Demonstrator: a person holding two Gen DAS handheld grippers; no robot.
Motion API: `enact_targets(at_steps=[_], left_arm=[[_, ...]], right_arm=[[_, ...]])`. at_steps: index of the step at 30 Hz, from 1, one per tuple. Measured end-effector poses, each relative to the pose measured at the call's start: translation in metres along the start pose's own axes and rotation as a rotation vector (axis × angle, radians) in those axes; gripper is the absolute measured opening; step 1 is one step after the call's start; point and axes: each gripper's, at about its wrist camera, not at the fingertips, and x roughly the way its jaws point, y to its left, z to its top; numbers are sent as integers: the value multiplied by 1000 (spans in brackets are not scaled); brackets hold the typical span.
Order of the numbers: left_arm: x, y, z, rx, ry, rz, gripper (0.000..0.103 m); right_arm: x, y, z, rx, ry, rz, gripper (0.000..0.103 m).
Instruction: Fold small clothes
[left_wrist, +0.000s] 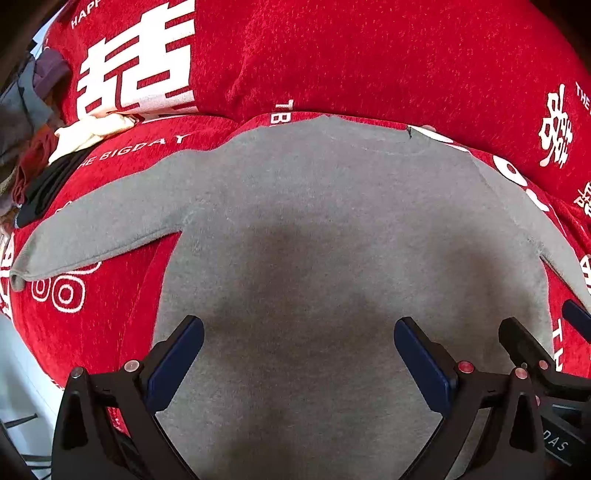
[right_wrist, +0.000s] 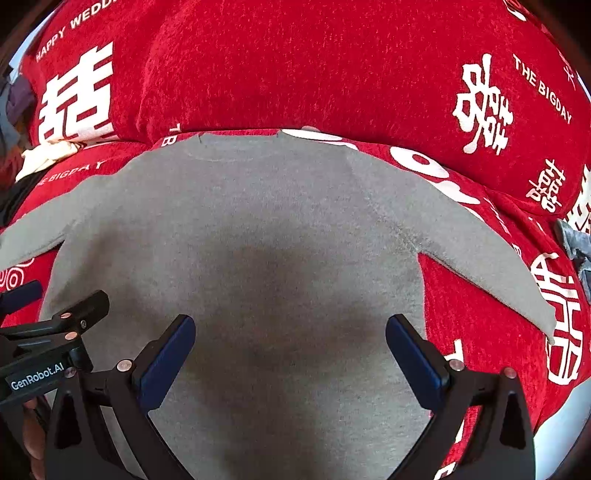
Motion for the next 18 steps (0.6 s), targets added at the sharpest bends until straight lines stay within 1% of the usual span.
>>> enact_targets(at_steps=[9,18], left_arm=[[-4,-21,18,24,-9,13,103],[0,-64,38,79,-16,22,103]], right_arm=[[-2,-21,12,42,-35,-24,103],[3,-62,22,116,-56,-37,103]])
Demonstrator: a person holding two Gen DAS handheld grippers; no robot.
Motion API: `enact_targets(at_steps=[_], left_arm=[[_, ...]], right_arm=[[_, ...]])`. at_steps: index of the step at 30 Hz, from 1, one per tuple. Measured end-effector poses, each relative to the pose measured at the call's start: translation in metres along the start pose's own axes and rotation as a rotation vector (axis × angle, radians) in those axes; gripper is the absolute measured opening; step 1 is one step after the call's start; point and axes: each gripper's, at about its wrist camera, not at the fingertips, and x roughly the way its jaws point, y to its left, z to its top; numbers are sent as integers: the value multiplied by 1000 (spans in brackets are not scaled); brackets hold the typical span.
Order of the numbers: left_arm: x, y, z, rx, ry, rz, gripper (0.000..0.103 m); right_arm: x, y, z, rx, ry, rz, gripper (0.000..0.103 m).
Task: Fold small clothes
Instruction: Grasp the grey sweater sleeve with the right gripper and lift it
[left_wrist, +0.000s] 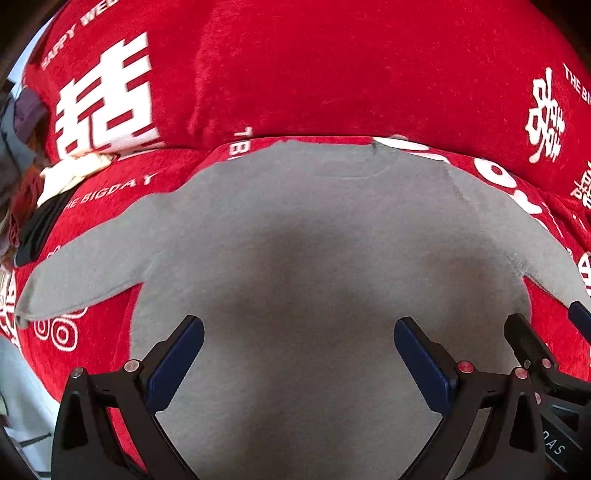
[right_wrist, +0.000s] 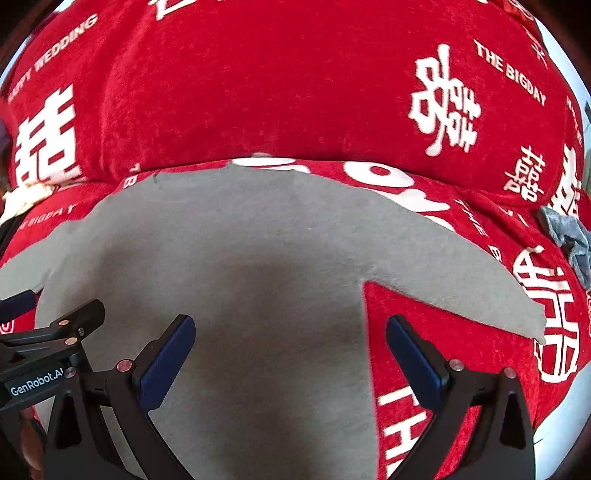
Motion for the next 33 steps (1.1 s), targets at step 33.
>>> enact_targets(at_steps=[33], left_arm=[[77,-189,60,171,80,-4,103]], right_arm=[[69,-337,-50,718,-15,-132,93]])
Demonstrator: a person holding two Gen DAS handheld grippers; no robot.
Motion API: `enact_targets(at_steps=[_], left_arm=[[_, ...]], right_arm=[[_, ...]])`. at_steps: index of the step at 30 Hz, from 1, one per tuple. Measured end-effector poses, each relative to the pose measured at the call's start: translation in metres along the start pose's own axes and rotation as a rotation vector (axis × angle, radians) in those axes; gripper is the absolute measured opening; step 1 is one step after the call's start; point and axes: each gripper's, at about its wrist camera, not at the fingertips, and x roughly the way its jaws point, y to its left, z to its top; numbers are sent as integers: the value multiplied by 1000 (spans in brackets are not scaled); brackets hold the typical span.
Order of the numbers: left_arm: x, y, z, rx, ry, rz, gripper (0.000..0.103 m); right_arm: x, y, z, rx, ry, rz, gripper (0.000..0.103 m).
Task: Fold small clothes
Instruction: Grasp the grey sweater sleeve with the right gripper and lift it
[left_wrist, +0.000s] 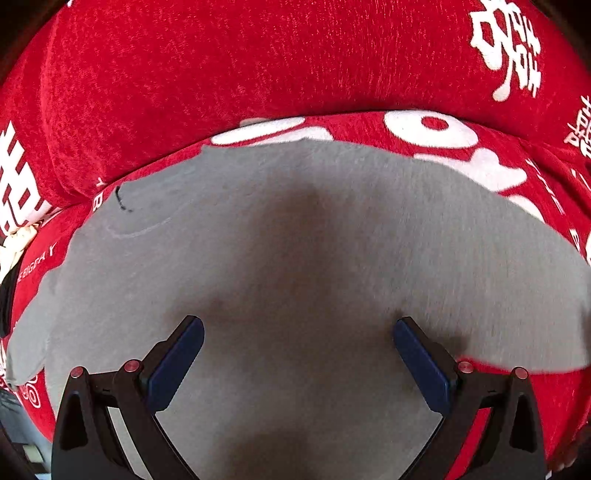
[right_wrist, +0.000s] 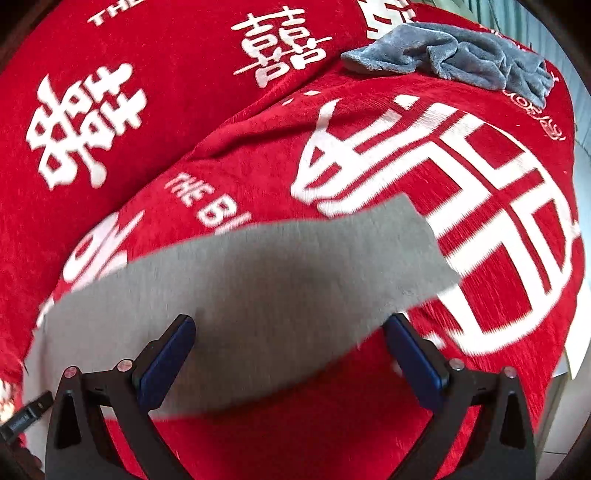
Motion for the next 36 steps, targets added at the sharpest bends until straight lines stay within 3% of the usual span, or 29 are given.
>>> enact_targets(at_steps=[1,3,4,6,8,11,16,18,20,24,29,31,36], left_arm=[[0,-2,2,-2,-4,-3,103],[6,-6,10,-12,4,-10,103],[9,-8,13,-19,11,-14,103],[13,-10,18,-37,16,-24,103],[15,-12,22,-42,17,-34,103],[14,-12,28,-38,12,-48,103],[16,12,30,-169,26,-68,103],[23,6,29,-153,56,-53,103],[18,-4,25,-113,22,-19,103],[0,-19,-3,-30,-9,-48,103],[-20,-3,-44,-69,-47,-127,103],[-24,5,-47,-51,-12,-162,103],[-49,51,-61,-113,-64,-173,103]], right_arm=[[2,-1,4,3,-7,10,86],[5,-4,12,9,-15,23,55],[5,-7,15,21,-20,34,48],[4,-14,20,43,-33,75,19],[0,-22,23,70,-48,119,8],[-11,-29,24,90,-85,165,7],[-33,-26,24,56,-154,154,7],[-38,-21,24,37,-164,132,7],[-41,-19,24,28,-176,123,7],[-48,-19,20,14,-181,99,7],[-52,-12,18,-22,-176,53,7],[-65,-2,17,-44,-197,56,7],[-118,56,12,-152,-290,104,7]])
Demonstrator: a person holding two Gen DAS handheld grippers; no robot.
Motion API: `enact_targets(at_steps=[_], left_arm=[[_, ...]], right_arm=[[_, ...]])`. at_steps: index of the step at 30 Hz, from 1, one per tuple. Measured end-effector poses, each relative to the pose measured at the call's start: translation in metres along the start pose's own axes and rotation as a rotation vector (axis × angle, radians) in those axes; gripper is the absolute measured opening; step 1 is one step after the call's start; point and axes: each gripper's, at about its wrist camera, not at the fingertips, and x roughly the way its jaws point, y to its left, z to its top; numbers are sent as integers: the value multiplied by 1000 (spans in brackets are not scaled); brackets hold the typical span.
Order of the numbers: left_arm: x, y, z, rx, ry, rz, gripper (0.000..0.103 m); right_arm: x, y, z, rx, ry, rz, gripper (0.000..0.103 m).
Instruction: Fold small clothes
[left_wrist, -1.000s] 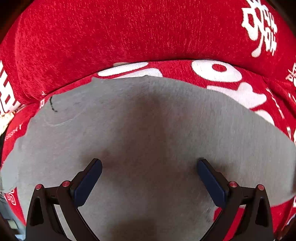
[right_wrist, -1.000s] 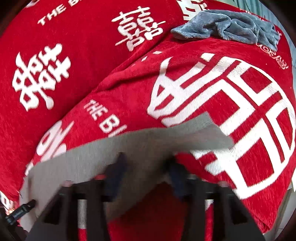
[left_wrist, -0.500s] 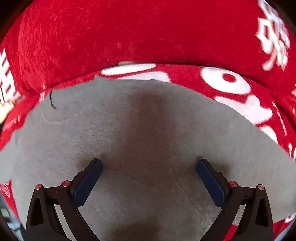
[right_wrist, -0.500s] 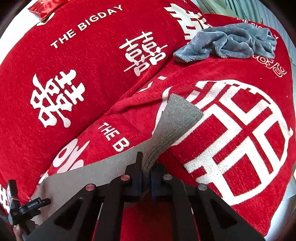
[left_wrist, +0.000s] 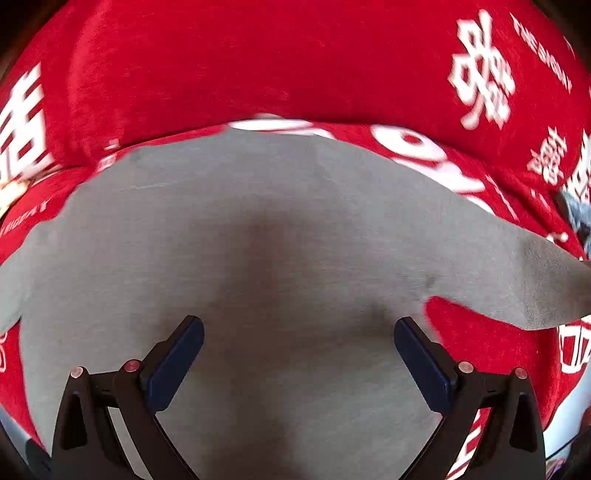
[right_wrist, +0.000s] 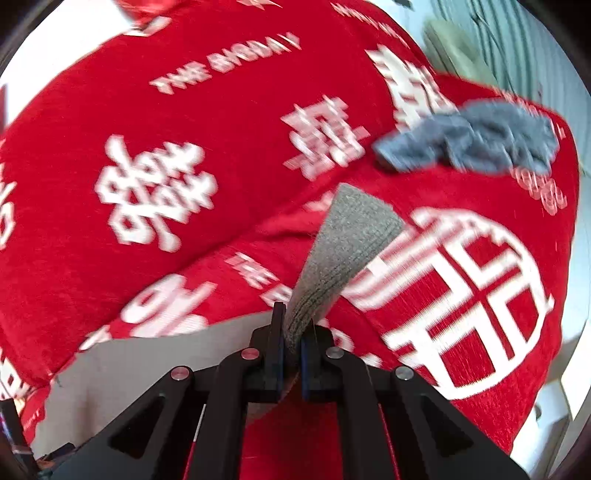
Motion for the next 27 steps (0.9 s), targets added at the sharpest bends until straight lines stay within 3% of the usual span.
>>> enact_targets(at_steps=[5,9,14,17,23,27], left_arm=[[-18,81,-6,-150,-21,1,103],[-27,151,-15,-273,-33,5,103],[-39,224,-33,-370,-62,27,103],[-49,265,-47,-416,-87,43,103],[-53,335,-76,-525,-104,64,103],[-47,364,-88,-590,-89,42,103]], right_arm=[[-46,104,1,-153,-72,112,7],[-77,201,-23,-291,-99,219,7],[-89,320,-91,-466,-67,318,7],[-73,379,-149,-566,10,350,7],[-33,439,-254,-751,147,323,7],[-7,456,-297,-846,231,292,10]])
